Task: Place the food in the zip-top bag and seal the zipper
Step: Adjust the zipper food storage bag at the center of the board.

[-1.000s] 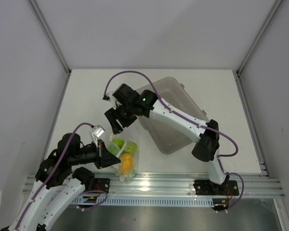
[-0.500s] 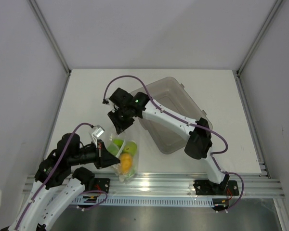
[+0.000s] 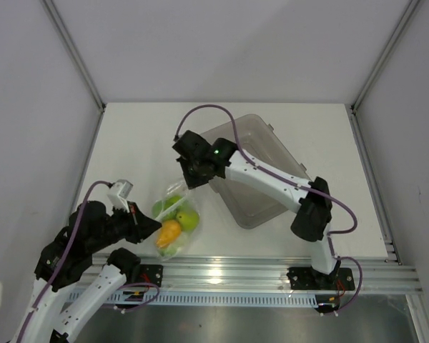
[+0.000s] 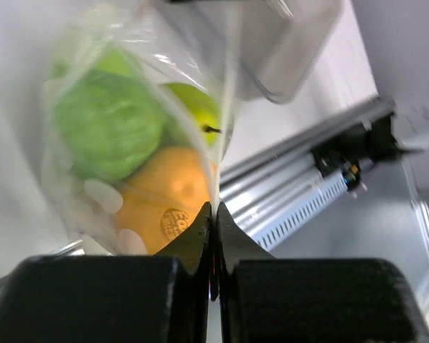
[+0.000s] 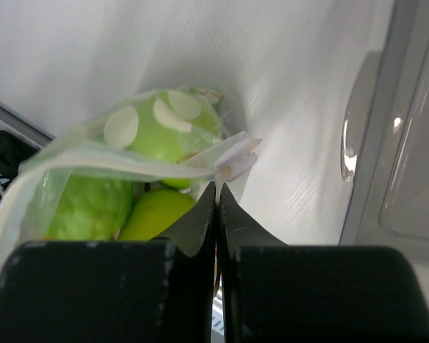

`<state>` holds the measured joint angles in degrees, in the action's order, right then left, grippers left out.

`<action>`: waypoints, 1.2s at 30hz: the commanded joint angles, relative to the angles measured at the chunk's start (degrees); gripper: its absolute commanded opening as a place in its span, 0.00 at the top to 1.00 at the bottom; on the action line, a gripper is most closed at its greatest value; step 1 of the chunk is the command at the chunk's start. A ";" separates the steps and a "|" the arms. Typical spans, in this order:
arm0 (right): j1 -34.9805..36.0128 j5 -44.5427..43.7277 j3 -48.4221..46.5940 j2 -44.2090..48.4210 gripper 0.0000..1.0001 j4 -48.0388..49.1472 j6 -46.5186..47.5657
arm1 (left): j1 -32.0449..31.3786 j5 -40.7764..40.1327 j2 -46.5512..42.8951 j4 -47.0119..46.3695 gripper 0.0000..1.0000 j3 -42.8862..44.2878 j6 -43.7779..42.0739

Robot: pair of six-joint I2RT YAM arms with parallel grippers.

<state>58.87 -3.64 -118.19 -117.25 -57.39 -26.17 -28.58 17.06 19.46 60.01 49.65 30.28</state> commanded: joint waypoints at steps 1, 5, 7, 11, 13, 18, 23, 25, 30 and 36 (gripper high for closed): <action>0.72 -6.12 8.46 10.45 1.00 6.91 -8.01 | -0.34 -13.88 0.22 3.27 0.96 4.31 4.69; 3.17 -9.18 12.46 12.92 1.00 6.33 -13.54 | -0.34 -16.79 2.06 3.71 0.90 5.02 6.45; 5.01 -10.24 13.51 13.62 1.00 6.32 -15.92 | -0.34 -18.45 2.33 4.59 0.81 4.58 6.46; 8.53 -13.23 13.16 13.19 1.00 5.18 -19.87 | -0.34 -19.35 1.20 6.08 0.63 3.35 7.16; 10.29 -15.95 12.99 12.93 1.00 5.00 -22.24 | -0.34 -18.21 -0.91 6.00 0.37 3.26 6.72; 10.74 -18.06 10.35 10.64 1.00 1.76 -27.17 | -0.34 -10.04 -8.46 -0.93 0.15 4.93 -1.44; 11.00 -19.74 8.07 8.97 1.00 -0.01 -30.77 | -0.34 -1.61 -10.94 -7.69 0.10 6.25 -5.14; 11.00 -20.35 7.71 8.53 1.00 0.52 -31.65 | -0.34 2.34 -10.15 -10.07 0.11 5.99 -4.71; 10.91 -21.32 6.66 8.18 1.00 1.14 -34.73 | -0.34 7.39 -4.97 -14.14 0.16 6.42 0.30; 11.26 -21.50 6.57 9.49 1.00 -0.10 -36.84 | -0.34 -5.19 3.64 -6.40 0.20 9.33 0.30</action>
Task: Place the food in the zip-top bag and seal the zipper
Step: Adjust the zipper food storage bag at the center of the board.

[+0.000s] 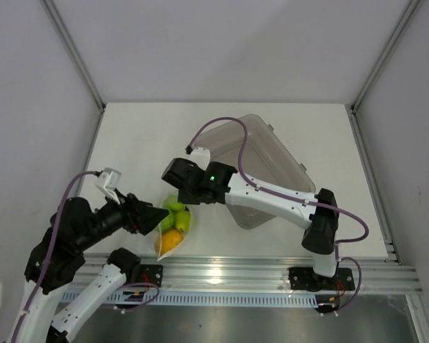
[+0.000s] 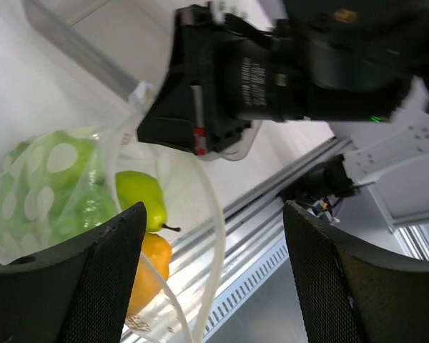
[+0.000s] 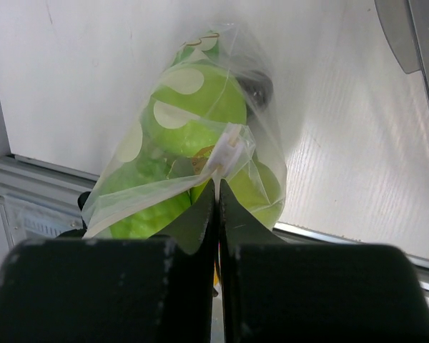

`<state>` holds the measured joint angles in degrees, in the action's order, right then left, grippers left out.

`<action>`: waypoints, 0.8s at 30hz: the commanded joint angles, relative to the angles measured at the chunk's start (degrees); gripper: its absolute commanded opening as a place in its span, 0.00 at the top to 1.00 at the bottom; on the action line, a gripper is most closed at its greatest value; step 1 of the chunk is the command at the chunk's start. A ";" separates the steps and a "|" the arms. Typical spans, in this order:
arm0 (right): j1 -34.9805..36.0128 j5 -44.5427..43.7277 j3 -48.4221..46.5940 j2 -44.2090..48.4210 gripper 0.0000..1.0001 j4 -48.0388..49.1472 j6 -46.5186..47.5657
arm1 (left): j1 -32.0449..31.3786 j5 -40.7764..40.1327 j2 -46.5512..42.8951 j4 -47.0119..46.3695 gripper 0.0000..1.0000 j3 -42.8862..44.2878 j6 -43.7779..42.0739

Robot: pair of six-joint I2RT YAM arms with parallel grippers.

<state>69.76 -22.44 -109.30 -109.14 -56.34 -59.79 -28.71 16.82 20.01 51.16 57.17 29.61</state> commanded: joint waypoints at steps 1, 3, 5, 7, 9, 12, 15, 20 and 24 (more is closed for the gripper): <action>0.55 -2.61 -2.15 1.82 1.00 -1.06 -3.31 | -0.21 -5.48 3.80 2.63 0.21 1.11 1.42; 0.64 -2.00 -1.80 2.35 1.00 -0.79 -3.93 | -0.21 -7.75 5.47 3.25 0.24 0.58 1.86; 1.17 -2.17 -1.62 2.97 1.00 -0.53 -4.11 | -0.21 -9.25 6.18 4.30 0.26 -0.21 2.21; 1.35 -2.44 -1.62 3.32 1.00 -0.79 -4.81 | -0.21 -11.01 6.45 4.65 0.30 -0.82 2.04; 1.61 -2.70 -1.53 3.85 1.00 -0.70 -5.07 | -0.21 -12.07 6.27 5.36 0.34 -1.00 1.69; 1.70 -2.61 -1.53 4.20 1.00 -0.35 -5.60 | -0.21 -8.66 6.79 4.04 0.38 -2.23 0.37; 1.61 -2.61 -1.62 4.46 1.00 0.35 -5.69 | -0.29 -6.89 9.51 4.65 0.42 -3.90 0.89; 1.61 -3.23 -1.36 5.34 1.00 0.44 -5.77 | -0.29 -11.36 8.38 4.30 0.42 -4.96 1.60; 1.70 -2.61 -0.39 6.05 1.00 1.58 -6.13 | -0.29 -13.22 9.78 5.80 0.42 -4.78 0.81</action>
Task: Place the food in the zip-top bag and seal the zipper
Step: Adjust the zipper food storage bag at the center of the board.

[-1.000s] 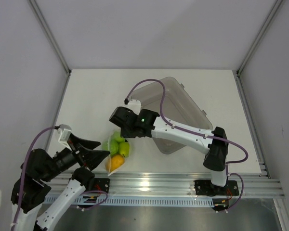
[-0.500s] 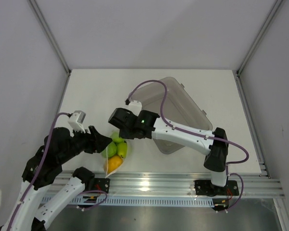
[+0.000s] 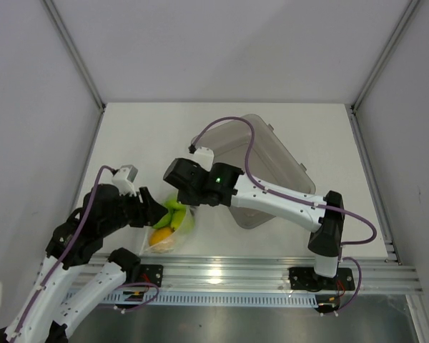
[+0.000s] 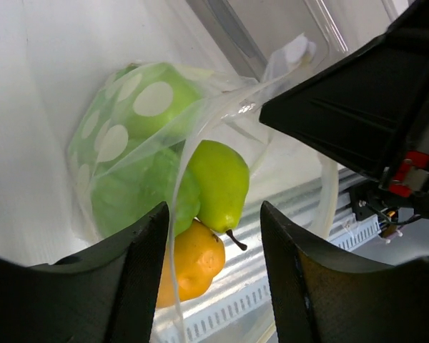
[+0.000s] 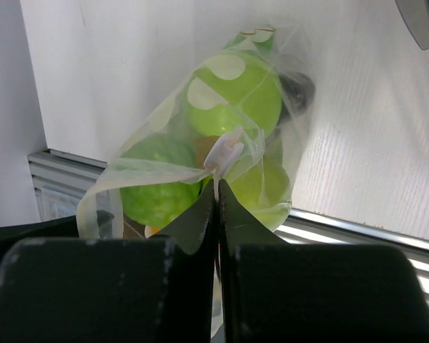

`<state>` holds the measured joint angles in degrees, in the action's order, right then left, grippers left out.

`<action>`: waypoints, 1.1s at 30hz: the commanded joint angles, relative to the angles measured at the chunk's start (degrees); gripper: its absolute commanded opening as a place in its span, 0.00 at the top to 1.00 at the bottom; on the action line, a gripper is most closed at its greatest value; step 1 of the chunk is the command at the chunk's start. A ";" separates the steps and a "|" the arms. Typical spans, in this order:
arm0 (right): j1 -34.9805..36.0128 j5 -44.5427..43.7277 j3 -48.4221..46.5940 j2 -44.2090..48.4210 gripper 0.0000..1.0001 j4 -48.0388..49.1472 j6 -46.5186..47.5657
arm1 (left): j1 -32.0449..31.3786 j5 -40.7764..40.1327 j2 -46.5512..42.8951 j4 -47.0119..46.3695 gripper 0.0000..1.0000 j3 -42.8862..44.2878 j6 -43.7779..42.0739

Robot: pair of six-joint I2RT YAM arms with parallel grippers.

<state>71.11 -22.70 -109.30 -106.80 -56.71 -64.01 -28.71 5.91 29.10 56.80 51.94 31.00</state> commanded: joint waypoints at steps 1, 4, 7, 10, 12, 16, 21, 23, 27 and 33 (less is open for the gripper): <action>0.34 -2.09 -0.13 4.06 1.00 2.13 -2.08 | -0.29 -1.26 0.95 -0.45 0.44 -0.52 -1.12; 0.43 -1.38 0.92 4.41 1.00 3.36 -2.70 | -0.29 3.57 2.62 -1.33 0.59 -1.49 -3.66; 0.43 -1.47 2.15 4.94 1.00 4.06 -3.14 | -0.29 6.30 4.03 -2.04 0.74 -1.93 -5.51; 0.52 -0.86 4.70 5.99 1.00 5.99 -3.40 | -0.29 7.01 4.73 -2.39 0.86 -2.46 -6.31; 0.52 -0.51 6.19 6.61 1.00 6.87 -3.75 | -0.29 6.83 5.26 -2.48 0.91 -2.55 -6.66; 0.52 0.28 8.31 7.57 1.00 8.80 -3.93 | -0.29 8.23 6.76 -1.95 0.99 -1.76 -7.10; -0.09 0.02 9.01 8.01 0.75 9.60 1.16 | -0.38 12.89 4.65 -3.35 0.99 -1.49 -8.06; -0.97 0.72 9.01 8.28 0.59 9.69 3.53 | -0.38 16.65 3.42 -4.23 0.99 -1.41 -7.63; -3.43 4.49 9.10 8.80 0.17 10.04 11.60 | -0.38 17.82 3.41 -5.82 0.99 -0.27 -6.13; -2.47 0.82 10.32 12.67 0.00 5.65 15.49 | -0.38 18.61 4.91 -8.10 0.99 2.46 -4.02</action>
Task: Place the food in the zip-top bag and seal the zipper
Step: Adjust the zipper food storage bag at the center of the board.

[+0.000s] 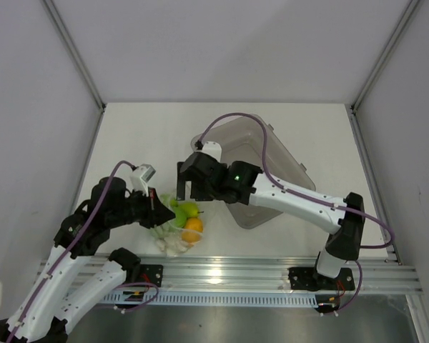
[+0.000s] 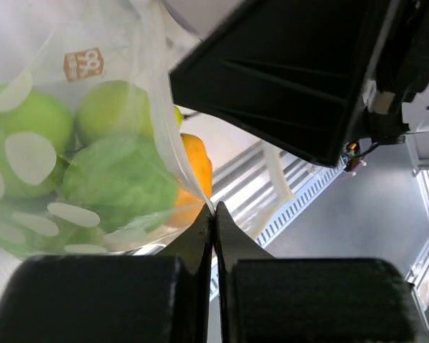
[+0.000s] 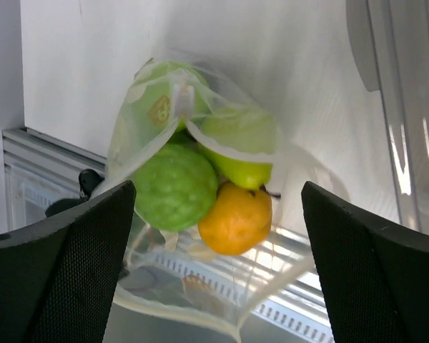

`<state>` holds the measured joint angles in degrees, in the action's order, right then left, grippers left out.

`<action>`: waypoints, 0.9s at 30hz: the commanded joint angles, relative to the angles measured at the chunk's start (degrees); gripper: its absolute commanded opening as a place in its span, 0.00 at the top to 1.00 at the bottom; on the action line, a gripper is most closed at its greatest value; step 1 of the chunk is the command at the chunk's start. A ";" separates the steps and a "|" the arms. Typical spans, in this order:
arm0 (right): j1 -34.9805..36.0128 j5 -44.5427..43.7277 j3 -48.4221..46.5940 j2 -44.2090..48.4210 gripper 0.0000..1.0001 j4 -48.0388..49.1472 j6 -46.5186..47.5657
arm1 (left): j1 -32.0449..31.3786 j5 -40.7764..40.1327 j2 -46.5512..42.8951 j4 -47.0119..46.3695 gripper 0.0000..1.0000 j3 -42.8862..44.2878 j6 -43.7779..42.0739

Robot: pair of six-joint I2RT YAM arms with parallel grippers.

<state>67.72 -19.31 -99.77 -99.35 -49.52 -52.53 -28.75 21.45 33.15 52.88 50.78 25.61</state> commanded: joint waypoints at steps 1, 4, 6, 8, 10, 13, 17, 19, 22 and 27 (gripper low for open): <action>1.18 -2.66 1.85 6.09 0.01 -1.98 4.28 | -0.34 3.16 1.65 -4.19 0.99 4.05 1.29; -0.21 1.36 10.78 12.57 0.00 1.34 4.37 | -0.34 3.33 1.84 -4.45 0.99 3.45 1.29; -0.75 4.70 15.00 15.84 0.01 4.67 5.15 | -0.34 3.16 1.66 -4.89 0.99 3.27 1.64; -0.66 7.70 18.97 21.09 0.00 10.83 7.34 | -0.34 2.63 1.57 -5.51 0.99 2.66 2.08; -0.23 12.51 23.28 23.67 0.01 16.17 10.32 | -0.34 2.46 2.09 -5.60 0.99 2.13 2.78; 1.35 15.17 23.31 25.08 0.01 17.26 13.76 | -0.34 2.54 2.27 -6.04 0.99 1.86 3.48; 2.94 11.60 18.74 21.84 0.01 13.32 17.02 | -0.34 2.19 2.45 -6.56 0.99 1.33 3.66; 1.46 6.50 17.51 21.04 0.01 8.23 13.70 | -0.25 2.19 2.36 -6.30 0.99 1.34 3.66; -3.12 7.53 19.69 21.83 0.04 7.32 10.17 | -0.34 2.10 1.92 -5.86 0.99 1.51 3.40; -3.56 7.53 25.40 23.94 0.06 7.77 9.73 | -0.34 2.36 2.27 -4.90 0.99 2.30 2.96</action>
<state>63.77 -10.55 -76.95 -77.62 -40.40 -41.54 -28.75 22.74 35.42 50.22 52.16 28.45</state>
